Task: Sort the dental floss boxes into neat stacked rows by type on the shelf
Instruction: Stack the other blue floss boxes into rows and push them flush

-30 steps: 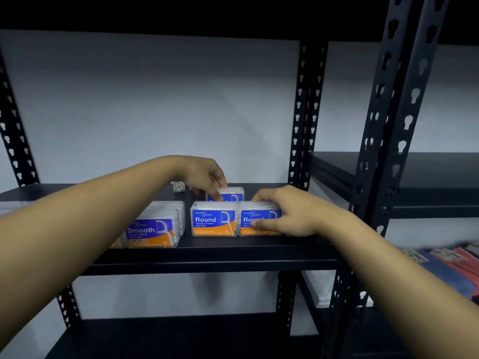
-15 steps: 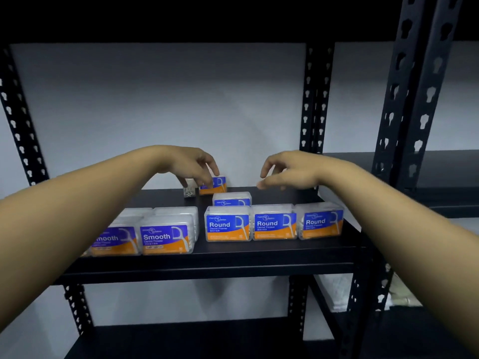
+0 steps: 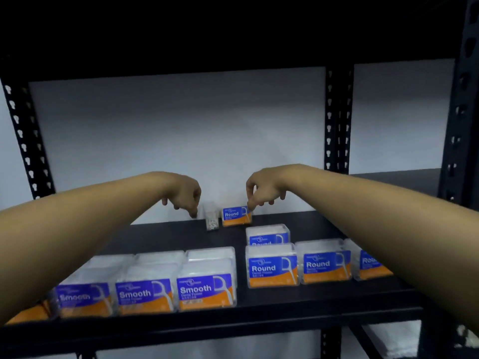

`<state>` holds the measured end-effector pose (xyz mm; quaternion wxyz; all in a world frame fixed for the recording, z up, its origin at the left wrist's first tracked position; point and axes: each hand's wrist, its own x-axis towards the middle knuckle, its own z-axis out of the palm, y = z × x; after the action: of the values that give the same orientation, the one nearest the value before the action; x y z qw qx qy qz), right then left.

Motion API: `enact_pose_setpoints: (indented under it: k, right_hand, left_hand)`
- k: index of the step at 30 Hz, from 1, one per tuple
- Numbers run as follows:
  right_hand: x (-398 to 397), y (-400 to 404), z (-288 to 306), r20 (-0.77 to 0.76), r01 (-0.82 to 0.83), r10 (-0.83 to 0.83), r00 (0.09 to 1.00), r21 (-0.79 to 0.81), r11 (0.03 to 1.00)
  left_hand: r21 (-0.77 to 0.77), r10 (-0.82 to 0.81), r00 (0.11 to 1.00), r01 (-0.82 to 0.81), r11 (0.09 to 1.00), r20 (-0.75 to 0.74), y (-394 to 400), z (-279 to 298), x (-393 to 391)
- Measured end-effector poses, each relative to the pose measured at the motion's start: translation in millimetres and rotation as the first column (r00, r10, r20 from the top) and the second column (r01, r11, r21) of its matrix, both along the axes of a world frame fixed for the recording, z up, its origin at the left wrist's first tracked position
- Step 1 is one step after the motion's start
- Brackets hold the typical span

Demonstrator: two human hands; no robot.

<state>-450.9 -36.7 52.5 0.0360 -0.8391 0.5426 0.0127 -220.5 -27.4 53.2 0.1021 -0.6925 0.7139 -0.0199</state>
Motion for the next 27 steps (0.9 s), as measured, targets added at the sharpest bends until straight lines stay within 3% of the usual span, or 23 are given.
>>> enact_pose_setpoints:
  k: [3, 11, 19, 27]
  right_hand:
    - [20, -14, -4, -0.076, -0.016, 0.011, 0.997, -0.069, 0.997]
    - [49, -45, -22, -0.135, -0.057, 0.042, 0.990, -0.113, 0.992]
    - [64, -71, -31, -0.162, -0.058, 0.044, 0.986, -0.084, 0.995]
    - [68, -85, -28, -0.191, -0.096, 0.074, 0.979, -0.108, 0.990]
  left_hand:
    - [-0.036, -0.027, 0.999, 0.026, 0.999, -0.029, -16, -5, 11]
    - [-0.180, 0.020, 0.946, -0.082, 0.980, -0.325, -54, -32, 5]
    - [-0.027, 0.134, 0.884, -0.163, 0.986, -0.448, -72, -47, 5]
    - [0.020, 0.086, 0.891, -0.086, 0.996, -0.447, -82, -37, 10]
